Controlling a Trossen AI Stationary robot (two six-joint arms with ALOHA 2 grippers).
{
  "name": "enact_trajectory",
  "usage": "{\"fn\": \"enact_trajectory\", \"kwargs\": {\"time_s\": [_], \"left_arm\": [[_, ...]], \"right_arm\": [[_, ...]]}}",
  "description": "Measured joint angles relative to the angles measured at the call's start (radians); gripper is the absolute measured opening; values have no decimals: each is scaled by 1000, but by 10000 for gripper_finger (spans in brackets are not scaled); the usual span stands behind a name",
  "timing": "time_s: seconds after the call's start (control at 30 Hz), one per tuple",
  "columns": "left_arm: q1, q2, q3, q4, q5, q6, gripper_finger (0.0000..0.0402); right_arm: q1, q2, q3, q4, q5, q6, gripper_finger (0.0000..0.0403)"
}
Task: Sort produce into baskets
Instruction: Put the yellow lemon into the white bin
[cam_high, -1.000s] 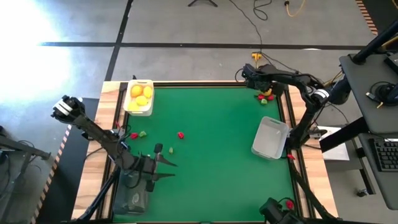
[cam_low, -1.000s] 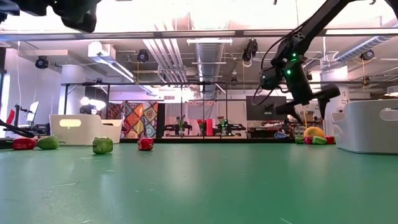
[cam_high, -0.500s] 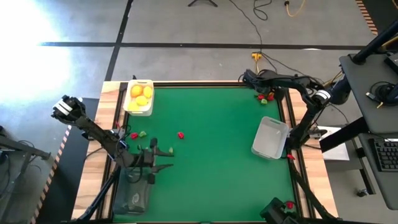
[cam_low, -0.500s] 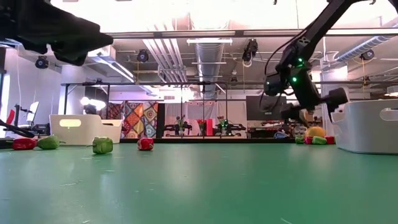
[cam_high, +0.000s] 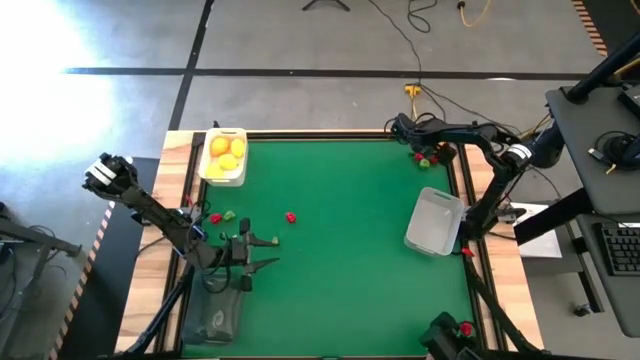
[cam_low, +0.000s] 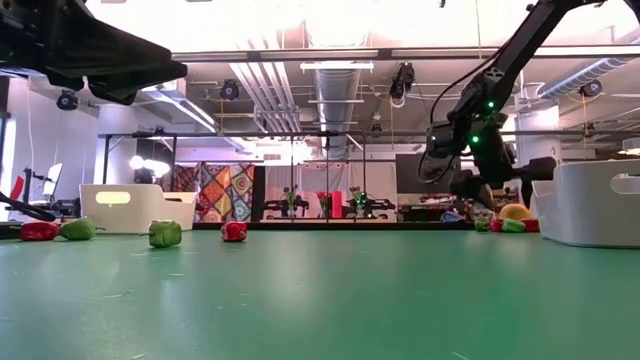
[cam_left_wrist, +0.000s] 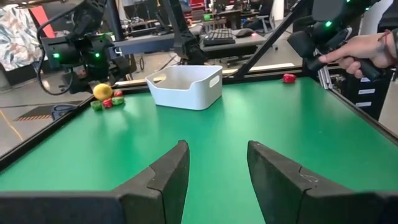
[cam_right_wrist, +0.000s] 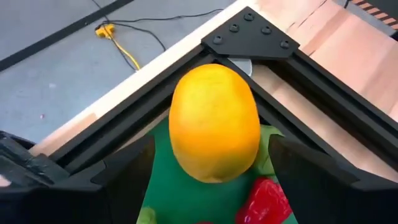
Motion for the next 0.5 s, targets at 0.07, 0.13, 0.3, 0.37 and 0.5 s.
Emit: {"fn": "enact_trajectory", "kwargs": {"time_s": [0.07,0.13,0.3,0.37,0.5], "left_arm": [[0,0,0,-1,0,-1,145],[0,0,0,-1,0,-4,145],[0,0,0,-8,0,-18,145],[0,0,0,-12,0,-18,145],[0,0,0,-12,0,-17,145]], "right_arm": [[-10,0,-12,6,1,-13,312],[-12,1,-26,27,28,-14,320],[-12,2,-28,56,74,14,338],[-12,16,-23,56,89,20,339],[-19,76,9,25,60,31,330]]}}
